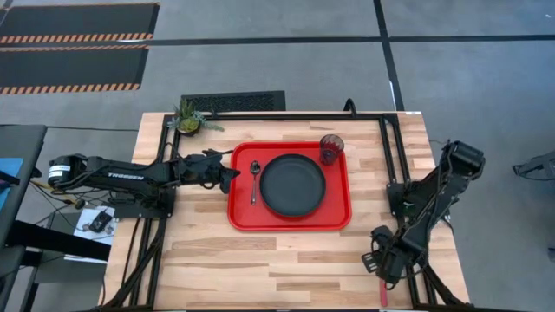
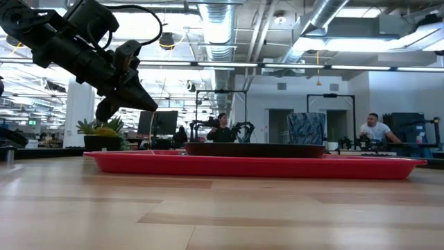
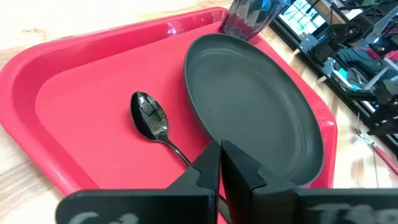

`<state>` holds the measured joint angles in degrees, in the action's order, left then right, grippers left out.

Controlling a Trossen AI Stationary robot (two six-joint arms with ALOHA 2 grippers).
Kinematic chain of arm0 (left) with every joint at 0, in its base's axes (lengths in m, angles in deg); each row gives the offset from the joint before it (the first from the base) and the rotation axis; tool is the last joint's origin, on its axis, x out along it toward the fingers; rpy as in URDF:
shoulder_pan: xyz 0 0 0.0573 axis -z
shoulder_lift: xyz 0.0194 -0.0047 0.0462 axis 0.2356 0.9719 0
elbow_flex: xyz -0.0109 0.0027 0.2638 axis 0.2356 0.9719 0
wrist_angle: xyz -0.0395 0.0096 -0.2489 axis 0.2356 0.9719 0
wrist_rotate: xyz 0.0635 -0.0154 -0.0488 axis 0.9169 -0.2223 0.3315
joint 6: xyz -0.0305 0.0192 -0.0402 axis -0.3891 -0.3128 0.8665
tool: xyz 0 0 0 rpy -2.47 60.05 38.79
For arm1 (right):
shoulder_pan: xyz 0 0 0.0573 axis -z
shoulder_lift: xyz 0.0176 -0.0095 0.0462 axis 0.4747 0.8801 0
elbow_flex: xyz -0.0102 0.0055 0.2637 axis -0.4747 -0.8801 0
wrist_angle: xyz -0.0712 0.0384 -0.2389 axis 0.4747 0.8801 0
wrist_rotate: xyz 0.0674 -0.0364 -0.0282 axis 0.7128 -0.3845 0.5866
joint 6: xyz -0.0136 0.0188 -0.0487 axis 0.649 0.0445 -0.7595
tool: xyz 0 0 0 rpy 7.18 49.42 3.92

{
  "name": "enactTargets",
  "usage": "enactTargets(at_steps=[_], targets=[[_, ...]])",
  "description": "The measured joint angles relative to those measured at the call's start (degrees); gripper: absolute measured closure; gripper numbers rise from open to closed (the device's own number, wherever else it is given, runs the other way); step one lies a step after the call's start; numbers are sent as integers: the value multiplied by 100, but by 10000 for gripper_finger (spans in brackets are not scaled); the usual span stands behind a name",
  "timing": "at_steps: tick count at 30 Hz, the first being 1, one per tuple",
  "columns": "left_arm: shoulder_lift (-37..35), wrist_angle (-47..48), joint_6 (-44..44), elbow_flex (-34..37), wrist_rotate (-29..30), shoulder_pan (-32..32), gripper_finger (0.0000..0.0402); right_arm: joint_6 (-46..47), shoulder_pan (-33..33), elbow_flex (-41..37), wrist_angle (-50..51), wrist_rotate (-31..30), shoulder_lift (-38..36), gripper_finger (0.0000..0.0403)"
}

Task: Pick and place plate/cup/fork/spoon on tray
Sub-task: Put the red fork on the red serving tray to the left of the black spoon

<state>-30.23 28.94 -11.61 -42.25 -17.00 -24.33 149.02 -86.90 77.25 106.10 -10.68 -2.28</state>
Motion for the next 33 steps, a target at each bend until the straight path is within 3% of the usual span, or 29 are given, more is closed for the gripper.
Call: enactTargets(at_steps=[12, 24, 33], targets=[[0, 2, 19, 0, -10, 0, 401, 70, 75, 142, 204, 110, 201, 263], [1, 2, 41, 0, -149, 0, 401, 19, 91, 229, 144, 99, 204, 247], [2, 4, 41, 0, -146, 0, 401, -1082, 314, 560, 152, 198, 236, 247]])
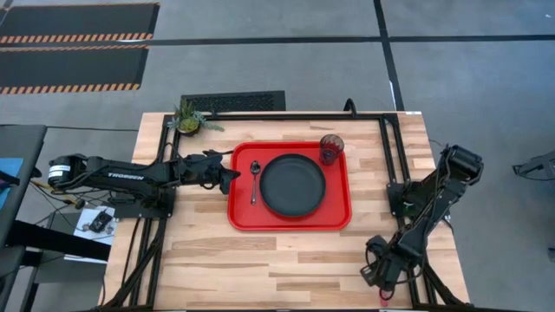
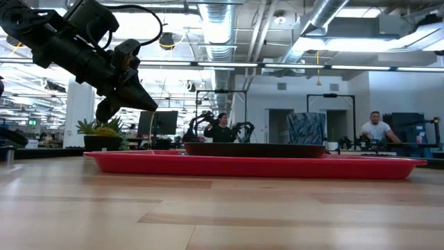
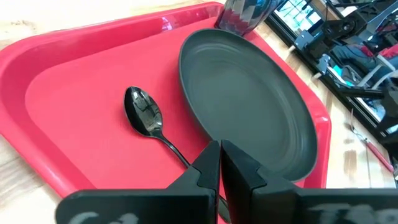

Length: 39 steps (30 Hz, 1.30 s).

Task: Pick and place plate/cup/fork/spoon on tray
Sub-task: Put the red fork on the red serving tray to the left of the black spoon

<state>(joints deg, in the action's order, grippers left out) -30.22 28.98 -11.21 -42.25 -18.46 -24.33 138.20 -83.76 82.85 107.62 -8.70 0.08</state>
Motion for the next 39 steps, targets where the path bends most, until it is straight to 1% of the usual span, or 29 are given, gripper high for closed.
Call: enactTargets(at_steps=[3, 9, 15, 19, 23, 26, 34, 39], targets=[[0, 0, -24, 0, 0, 0, 401, -578, 107, 108, 106, 2, -1, 244], [0, 31, -41, 0, 2, 0, 401, -946, 125, 233, 52, 114, 226, 235], [0, 46, -44, 0, 2, 0, 401, -901, 62, 260, -525, 561, 847, 236], [-1, 52, -39, 0, 2, 0, 401, -540, 66, 313, -553, 630, 1066, 242], [-1, 65, -44, 0, -5, 0, 401, -405, 90, 318, -496, 469, 1045, 253], [-2, 72, -52, 0, -7, 0, 401, -502, 173, 311, -523, 201, 963, 269], [-2, 74, -65, 0, -7, 0, 401, -1226, 568, 295, -594, -632, 720, 319], [0, 74, -66, 0, -9, 0, 401, -1786, 961, 288, -680, -874, 657, 341]])
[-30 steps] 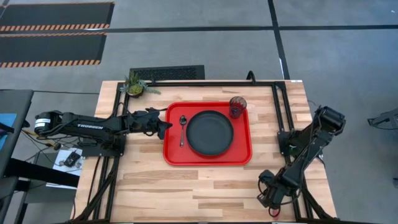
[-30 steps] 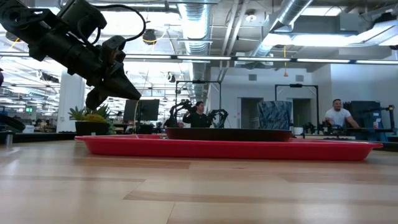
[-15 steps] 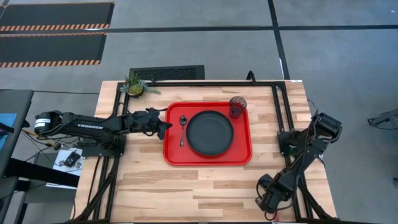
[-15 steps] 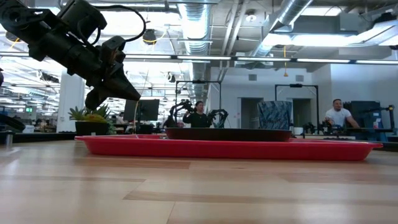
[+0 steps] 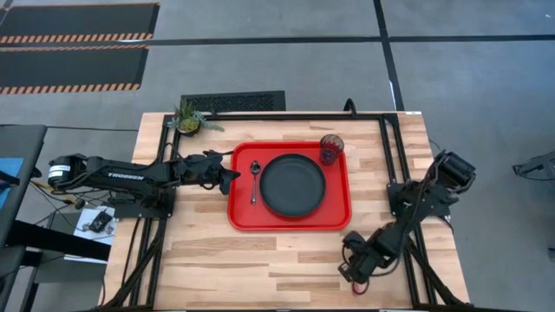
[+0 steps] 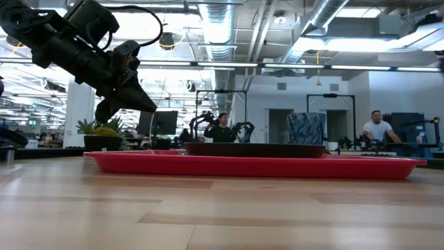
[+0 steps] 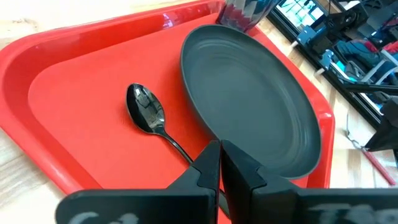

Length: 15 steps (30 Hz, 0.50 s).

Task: Pick and place plate/cup/fork/spoon on tray
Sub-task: Put the red fork on the red serving tray to the left of the black spoon

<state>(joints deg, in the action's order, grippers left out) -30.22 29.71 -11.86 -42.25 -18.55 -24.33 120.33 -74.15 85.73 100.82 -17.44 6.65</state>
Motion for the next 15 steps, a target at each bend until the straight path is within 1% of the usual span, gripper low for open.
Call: enactTargets(at_steps=[4, 11, 15], targets=[[0, 0, 0, 0, -24, 0, 401, -333, 320, -2, -225, -136, 2, 356], [-2, 12, -26, 0, -178, 0, 401, -358, 757, -2, -579, -522, 2, 382], [0, 20, -96, 0, -298, 0, 401, -343, 946, -2, -927, -765, 2, 388]])
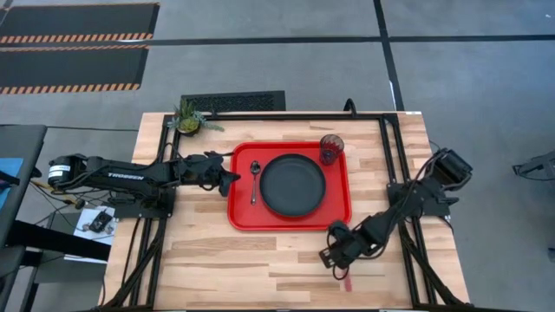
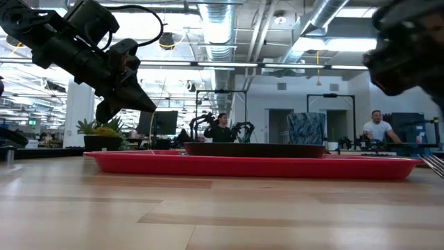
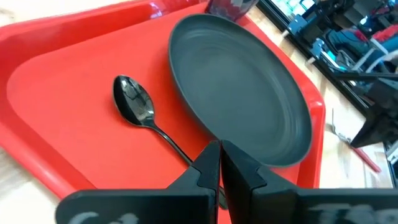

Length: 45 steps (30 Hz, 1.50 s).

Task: Pick and place plate/cup/fork/spoon on tray
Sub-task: Put the red fork on the red serving tray to the left of the black spoon

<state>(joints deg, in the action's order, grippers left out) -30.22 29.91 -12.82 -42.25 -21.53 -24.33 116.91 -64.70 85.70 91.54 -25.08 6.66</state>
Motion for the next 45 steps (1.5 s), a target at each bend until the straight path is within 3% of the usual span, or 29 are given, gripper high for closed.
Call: enactTargets(at_steps=[5, 11, 23, 27, 37, 45], targets=[[-2, 13, -39, 0, -172, 0, 401, -2, 229, 7, -288, -162, -2, 381], [-1, 16, -175, 0, -448, 0, 401, 16, 223, 392, 96, -32, -10, 372], [-1, 16, -397, 0, -603, 0, 401, 2096, -383, 522, 1385, 322, -11, 276], [-2, 16, -435, 0, -602, 0, 401, 2412, -481, 522, 1575, 326, 21, 259], [-2, 54, -427, 0, -581, 0, 401, 2455, -433, 560, 377, 507, 774, 277], [-2, 63, -291, 0, -563, 0, 401, 2280, -345, 541, 74, 393, 925, 321]])
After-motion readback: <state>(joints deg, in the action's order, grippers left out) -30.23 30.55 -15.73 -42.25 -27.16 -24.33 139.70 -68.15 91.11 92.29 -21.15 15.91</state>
